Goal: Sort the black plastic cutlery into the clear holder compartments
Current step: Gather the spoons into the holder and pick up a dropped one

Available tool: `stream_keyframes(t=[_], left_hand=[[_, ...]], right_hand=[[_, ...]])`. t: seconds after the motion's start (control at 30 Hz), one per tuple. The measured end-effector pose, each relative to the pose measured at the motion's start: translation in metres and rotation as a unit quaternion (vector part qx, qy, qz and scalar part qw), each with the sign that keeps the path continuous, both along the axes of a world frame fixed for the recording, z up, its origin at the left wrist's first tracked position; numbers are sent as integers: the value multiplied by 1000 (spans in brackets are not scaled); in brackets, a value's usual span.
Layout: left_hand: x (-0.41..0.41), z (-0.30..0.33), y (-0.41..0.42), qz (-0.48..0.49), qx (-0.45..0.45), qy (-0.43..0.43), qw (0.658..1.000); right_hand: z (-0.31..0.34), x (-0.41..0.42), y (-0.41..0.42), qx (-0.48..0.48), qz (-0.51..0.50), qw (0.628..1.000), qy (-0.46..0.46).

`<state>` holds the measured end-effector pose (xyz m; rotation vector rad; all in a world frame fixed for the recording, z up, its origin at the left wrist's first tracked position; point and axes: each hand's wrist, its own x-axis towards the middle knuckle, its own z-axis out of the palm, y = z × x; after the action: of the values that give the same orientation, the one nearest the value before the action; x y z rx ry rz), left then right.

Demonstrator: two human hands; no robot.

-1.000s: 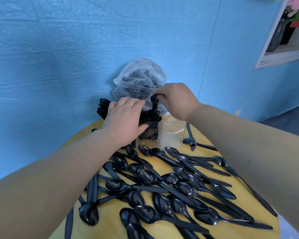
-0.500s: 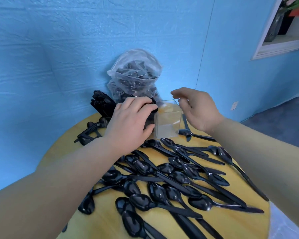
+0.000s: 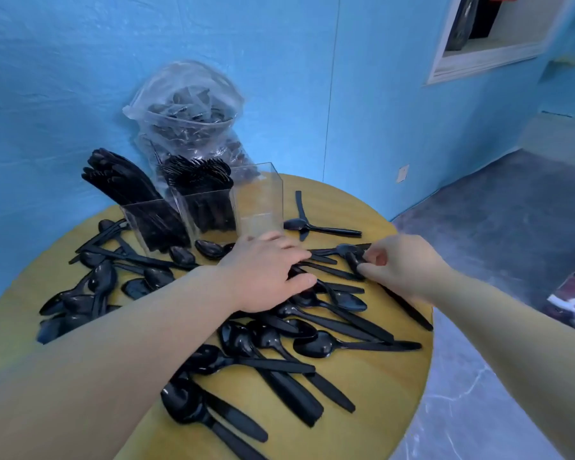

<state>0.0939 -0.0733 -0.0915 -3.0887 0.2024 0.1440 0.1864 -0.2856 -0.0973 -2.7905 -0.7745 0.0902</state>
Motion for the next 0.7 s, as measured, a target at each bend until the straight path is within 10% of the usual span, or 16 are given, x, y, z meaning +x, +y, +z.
stream_keyframes(t=[0.7], left_hand=[[5,3,10,55,-15,-38,998]], right_hand=[[-12,23,44,12,49,997,-58]])
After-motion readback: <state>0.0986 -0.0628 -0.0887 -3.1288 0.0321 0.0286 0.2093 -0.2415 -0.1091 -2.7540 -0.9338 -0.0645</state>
